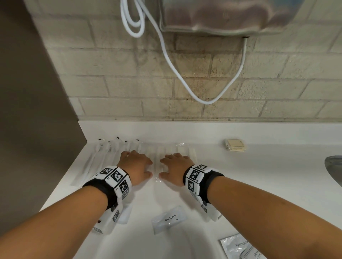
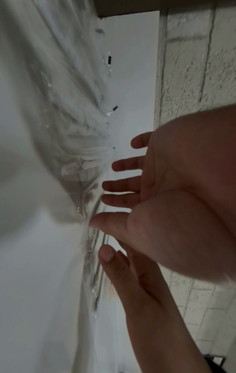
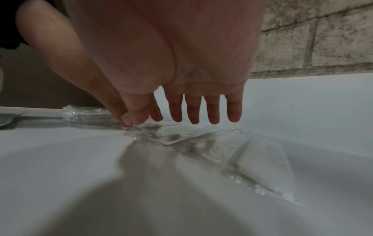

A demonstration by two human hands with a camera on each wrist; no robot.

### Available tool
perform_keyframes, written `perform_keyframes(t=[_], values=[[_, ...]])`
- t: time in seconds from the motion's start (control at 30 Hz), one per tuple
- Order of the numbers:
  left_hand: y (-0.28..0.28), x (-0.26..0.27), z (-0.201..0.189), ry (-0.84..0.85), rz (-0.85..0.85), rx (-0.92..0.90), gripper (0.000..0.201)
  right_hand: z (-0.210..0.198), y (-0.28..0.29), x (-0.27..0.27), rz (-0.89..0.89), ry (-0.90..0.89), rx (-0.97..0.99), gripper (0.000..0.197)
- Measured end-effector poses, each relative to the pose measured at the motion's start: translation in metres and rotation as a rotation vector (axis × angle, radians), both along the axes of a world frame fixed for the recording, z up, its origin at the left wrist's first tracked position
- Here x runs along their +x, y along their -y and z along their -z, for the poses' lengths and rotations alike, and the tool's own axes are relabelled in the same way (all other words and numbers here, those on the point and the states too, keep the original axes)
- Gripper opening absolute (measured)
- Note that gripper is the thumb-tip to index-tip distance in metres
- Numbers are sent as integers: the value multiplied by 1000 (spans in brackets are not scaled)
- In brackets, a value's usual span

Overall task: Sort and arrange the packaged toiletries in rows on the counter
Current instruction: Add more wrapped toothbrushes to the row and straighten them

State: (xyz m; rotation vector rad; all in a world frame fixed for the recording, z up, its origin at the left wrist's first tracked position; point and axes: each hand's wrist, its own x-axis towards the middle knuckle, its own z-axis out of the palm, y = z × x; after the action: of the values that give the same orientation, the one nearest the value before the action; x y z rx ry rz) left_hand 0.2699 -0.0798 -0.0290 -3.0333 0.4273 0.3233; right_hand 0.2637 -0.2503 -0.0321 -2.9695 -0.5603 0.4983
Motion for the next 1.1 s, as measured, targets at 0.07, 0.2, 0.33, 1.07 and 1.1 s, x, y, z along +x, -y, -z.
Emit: perform_keyframes(t=[0.07,0.2,0.33,1.07,1.1], values=[[3,1,-1,15,8,-49,49,-1,6,0,-4,9,0,56],[14,0,1,5,57,-44,50,1,15,1,-51,0,-15,48],[21,-1,4,-1,93,7,49,4,18,1,-43,9,0,48],[22,-3,6,-14,61,-14,44,11,17,0,28,9,99,55],[22,-3,6,-13,60,-13,43,12,17,0,23,7,96,53]])
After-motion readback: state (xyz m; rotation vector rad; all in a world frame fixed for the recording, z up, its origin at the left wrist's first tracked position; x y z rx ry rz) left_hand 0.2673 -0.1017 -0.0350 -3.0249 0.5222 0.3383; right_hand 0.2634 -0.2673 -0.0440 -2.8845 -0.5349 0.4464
